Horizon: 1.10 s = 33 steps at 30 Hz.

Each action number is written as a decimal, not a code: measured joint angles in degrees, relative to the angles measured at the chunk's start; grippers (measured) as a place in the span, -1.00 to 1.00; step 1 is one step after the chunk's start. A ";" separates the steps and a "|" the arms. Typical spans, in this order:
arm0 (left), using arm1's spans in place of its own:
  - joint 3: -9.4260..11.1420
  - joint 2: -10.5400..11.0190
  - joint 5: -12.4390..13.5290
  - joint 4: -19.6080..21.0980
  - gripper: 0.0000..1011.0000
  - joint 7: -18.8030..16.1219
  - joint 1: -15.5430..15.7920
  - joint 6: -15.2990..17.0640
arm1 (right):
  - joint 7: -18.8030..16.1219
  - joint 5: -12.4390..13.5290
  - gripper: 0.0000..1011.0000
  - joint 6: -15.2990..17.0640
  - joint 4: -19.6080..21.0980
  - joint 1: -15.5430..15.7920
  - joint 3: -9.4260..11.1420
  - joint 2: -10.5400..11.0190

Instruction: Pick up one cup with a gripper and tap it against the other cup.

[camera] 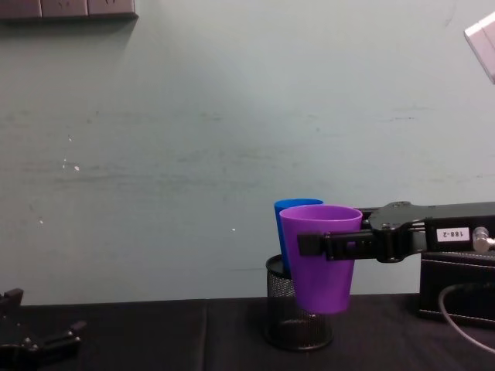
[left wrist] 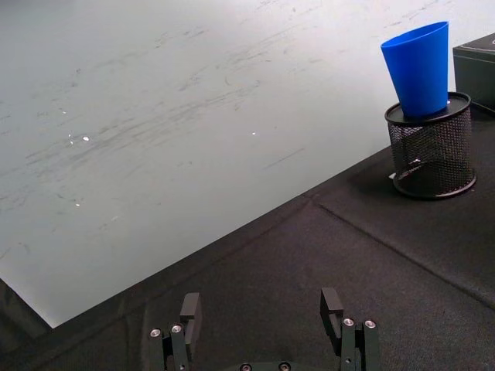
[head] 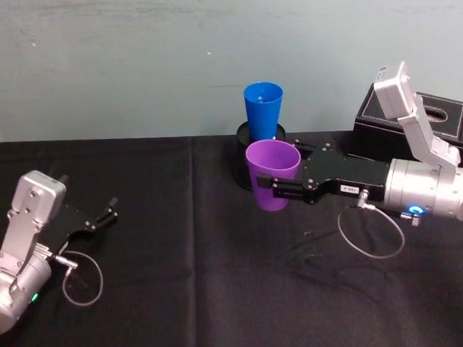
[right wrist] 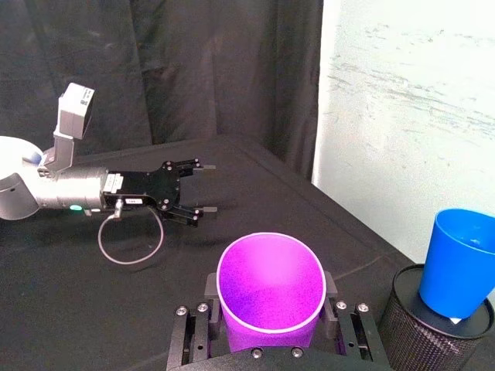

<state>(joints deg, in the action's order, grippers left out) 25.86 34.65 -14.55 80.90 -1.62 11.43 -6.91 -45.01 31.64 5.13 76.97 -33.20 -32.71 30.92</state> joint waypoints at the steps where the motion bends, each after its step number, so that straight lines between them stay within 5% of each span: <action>1: 0.00 0.00 0.00 0.00 1.00 0.00 0.00 0.00 | 0.00 0.00 0.44 -0.01 -0.01 0.01 0.02 -0.01; 33: 0.00 0.00 0.00 0.00 1.00 0.00 0.00 0.00 | -0.01 0.01 0.44 -0.24 -0.15 0.16 0.19 -0.14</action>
<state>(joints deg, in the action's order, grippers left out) 25.86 34.65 -14.55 80.90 -1.62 11.43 -6.91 -45.02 31.64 4.90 76.83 -33.04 -32.51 30.79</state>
